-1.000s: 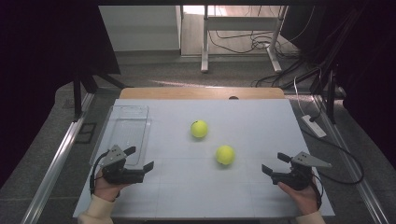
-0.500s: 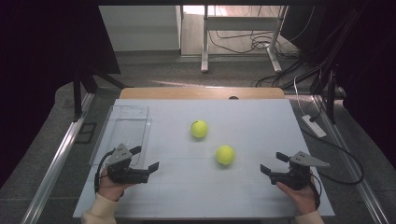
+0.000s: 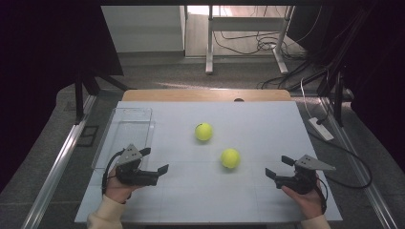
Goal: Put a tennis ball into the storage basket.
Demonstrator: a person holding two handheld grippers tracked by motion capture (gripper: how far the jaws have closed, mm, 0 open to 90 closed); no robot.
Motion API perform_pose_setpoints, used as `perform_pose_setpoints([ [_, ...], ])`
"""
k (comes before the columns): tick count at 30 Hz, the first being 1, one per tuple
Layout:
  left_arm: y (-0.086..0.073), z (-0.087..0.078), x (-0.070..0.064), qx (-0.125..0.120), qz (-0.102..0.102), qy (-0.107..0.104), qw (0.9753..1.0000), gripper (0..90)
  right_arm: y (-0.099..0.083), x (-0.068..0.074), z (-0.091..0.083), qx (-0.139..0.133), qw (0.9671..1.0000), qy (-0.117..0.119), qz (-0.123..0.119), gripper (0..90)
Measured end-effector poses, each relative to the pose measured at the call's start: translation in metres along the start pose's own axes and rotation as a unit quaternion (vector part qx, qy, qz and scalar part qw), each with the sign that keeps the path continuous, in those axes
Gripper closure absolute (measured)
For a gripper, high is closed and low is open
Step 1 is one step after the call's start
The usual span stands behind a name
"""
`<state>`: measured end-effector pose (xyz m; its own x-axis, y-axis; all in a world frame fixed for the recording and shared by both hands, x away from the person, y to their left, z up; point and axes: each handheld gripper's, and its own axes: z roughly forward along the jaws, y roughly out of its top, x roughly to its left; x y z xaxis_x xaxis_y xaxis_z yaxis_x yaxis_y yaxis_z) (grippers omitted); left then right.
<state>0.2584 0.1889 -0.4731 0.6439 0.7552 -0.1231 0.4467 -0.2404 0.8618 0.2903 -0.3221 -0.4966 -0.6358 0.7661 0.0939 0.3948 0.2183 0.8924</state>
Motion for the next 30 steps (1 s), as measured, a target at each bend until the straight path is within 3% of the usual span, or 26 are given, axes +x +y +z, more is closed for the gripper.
perform_pose_setpoints([
  [30,0.021,0.017,-0.012,0.006,0.027,-0.024,0.9993,7.4,-0.003,0.0,-0.001,0.004,1.0,-0.004,0.001,12.7],
])
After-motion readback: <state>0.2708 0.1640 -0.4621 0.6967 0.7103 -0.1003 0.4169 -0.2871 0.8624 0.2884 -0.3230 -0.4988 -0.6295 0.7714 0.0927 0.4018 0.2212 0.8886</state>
